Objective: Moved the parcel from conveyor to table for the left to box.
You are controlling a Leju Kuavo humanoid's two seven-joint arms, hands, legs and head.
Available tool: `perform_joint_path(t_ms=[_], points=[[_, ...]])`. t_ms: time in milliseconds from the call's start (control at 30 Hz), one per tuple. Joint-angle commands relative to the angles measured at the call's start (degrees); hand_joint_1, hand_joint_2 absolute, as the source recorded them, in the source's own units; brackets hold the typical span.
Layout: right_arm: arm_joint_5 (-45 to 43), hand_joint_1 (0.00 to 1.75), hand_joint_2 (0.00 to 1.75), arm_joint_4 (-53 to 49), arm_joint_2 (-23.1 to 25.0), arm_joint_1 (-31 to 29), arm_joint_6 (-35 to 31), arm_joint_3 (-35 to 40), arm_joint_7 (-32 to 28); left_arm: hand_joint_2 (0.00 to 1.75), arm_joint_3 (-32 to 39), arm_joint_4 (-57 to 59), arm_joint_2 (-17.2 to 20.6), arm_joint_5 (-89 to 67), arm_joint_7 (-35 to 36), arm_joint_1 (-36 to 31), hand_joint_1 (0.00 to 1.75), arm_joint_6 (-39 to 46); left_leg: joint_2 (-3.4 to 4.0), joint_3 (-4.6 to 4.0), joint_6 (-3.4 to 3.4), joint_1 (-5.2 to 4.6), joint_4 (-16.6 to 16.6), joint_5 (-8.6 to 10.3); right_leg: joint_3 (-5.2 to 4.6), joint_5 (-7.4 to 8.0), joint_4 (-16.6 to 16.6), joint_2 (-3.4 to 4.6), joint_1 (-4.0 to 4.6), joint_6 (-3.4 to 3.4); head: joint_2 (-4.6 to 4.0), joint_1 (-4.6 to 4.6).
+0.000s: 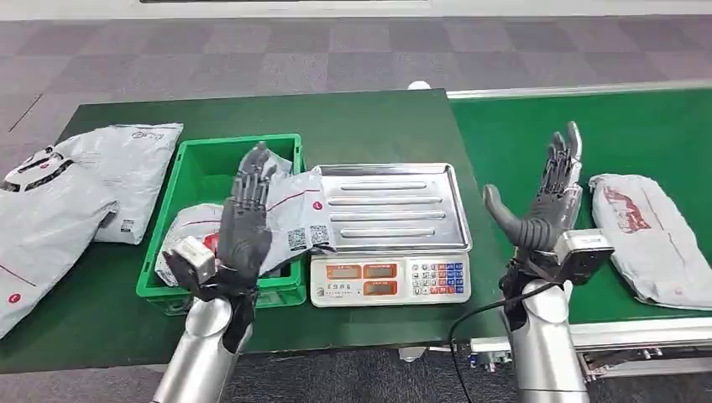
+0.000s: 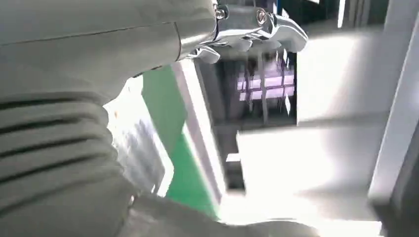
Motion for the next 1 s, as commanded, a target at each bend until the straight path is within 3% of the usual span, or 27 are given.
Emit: perform_joint_path(t_ms=[33, 100, 267, 367, 533, 633, 733, 833, 933, 1000], points=[[2.85, 0.0, 1.75, 7.93, -2.67, -3.28, -3.27, -0.45, -0.18, 1.75, -6.07, 5.69, 3.27, -0.2, 0.45, -3.06, 0.0, -1.06, 0.06, 0.2, -0.05, 0.06, -0.1, -0.02, 0.21, 0.02, -0.14, 0.1, 0.06, -0.07, 0.02, 0.0], [9.54, 0.0, 1.75, 11.12, -2.78, -4.52, -11.21, -2.02, 1.0, 1.75, -5.91, 6.3, 3.15, -0.28, 0.88, -3.36, 0.0, -2.47, 0.12, 0.26, -0.07, 0.08, -0.15, -0.01, 0.24, 0.05, -0.2, 0.17, 0.08, -0.09, 0.0, 0.0], [8.97, 0.0, 1.75, 18.31, -4.75, -7.38, -12.03, -6.96, 1.15, 1.75, -5.51, 7.76, 3.07, -0.67, 1.57, -4.64, 0.0, -2.72, 0.05, 0.18, -0.04, 0.08, -0.1, 0.02, 0.18, 0.05, -0.17, 0.07, 0.08, -0.06, 0.02, 0.0], [13.43, 0.0, 1.75, 22.7, -5.61, -8.3, -16.6, -9.59, 1.87, 1.75, -5.05, 8.29, 2.71, -0.71, 2.06, -4.23, 0.0, -2.39, 0.09, 0.17, -0.01, 0.03, -0.09, 0.0, 0.16, 0.05, -0.14, 0.09, 0.03, -0.02, 0.02, 0.0], [13.19, 0.0, 1.75, 25.58, -6.47, -8.72, -15.88, -11.86, 2.36, 1.75, -5.43, 8.54, 2.58, -0.98, 2.18, -4.28, 0.0, -2.38, 0.02, 0.17, -0.03, 0.04, -0.06, -0.01, 0.18, 0.04, -0.13, 0.04, 0.04, -0.02, 0.0, 0.0], [27.06, 0.0, 1.75, 34.18, -7.92, -11.09, -27.53, -12.8, 6.79, 1.75, -5.24, 6.46, 2.97, -1.03, 2.03, -2.51, 0.0, -2.41, 0.09, 0.16, -0.03, 0.02, -0.05, -0.03, 0.14, 0.04, -0.1, 0.11, 0.03, -0.02, 0.0, 0.0], [28.09, 0.0, 1.75, 42.25, -8.68, -14.76, -28.75, -15.84, 6.92, 1.75, -4.86, 4.52, 3.09, -1.57, 2.39, -1.39, 0.0, -2.64, 0.19, 0.27, -0.05, 0.06, -0.12, -0.04, 0.24, 0.08, -0.2, 0.24, 0.06, -0.04, 0.0, 0.0], [28.85, 0.0, 1.75, 43.22, -8.59, -15.25, -28.75, -16.92, 6.86, 1.75, -4.78, 4.38, 3.03, -1.65, 2.55, -1.38, 0.0, -2.69, 0.18, 0.24, -0.05, 0.06, -0.13, -0.02, 0.21, 0.09, -0.2, 0.24, 0.06, -0.04, 0.02, 0.0], [35.08, 0.0, 1.75, 48.14, -9.08, -16.88, -28.75, -22.81, 13.29, 1.75, -4.18, 3.34, 3.06, -2.13, 3.08, -0.79, 0.0, -2.87, 0.17, 0.16, -0.03, 0.04, -0.08, -0.02, 0.14, 0.08, -0.14, 0.2, 0.04, -0.03, 0.02, 0.0], [32.94, 0.0, 1.75, 51.5, -10.32, -17.61, -28.42, -25.11, 13.71, 1.75, -3.72, 2.19, 3.27, -2.41, 3.45, -0.04, 0.0, -2.87, 0.17, 0.25, -0.05, 0.06, -0.14, -0.03, 0.22, 0.07, -0.2, 0.21, 0.06, -0.05, 0.02, 0.0]])
